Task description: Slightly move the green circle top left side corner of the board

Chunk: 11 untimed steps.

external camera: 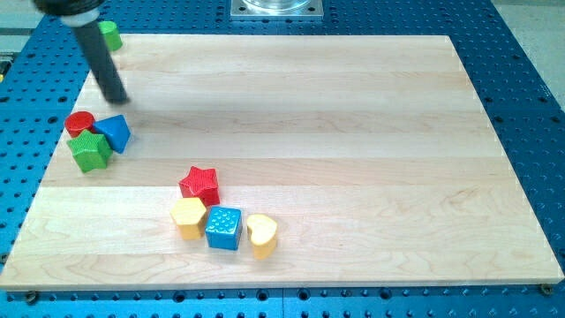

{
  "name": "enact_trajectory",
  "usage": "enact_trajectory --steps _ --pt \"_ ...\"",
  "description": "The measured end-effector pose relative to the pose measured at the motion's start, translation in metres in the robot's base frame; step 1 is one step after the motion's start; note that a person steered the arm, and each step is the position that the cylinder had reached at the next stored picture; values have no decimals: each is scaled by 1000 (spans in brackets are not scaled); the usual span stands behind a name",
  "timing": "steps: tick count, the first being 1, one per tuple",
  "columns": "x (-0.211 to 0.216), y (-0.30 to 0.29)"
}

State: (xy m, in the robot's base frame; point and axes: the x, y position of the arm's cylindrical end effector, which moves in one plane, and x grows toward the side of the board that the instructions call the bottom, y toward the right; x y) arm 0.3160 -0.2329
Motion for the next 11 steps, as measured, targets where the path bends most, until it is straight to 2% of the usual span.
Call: enact_trajectory --steps 2,3,4,5,8,11 --pt "-122 18" --pt "-125 17" --pt "-81 11" --pt "-55 -62" --pt "-62 -72" --pt "-92 -72"
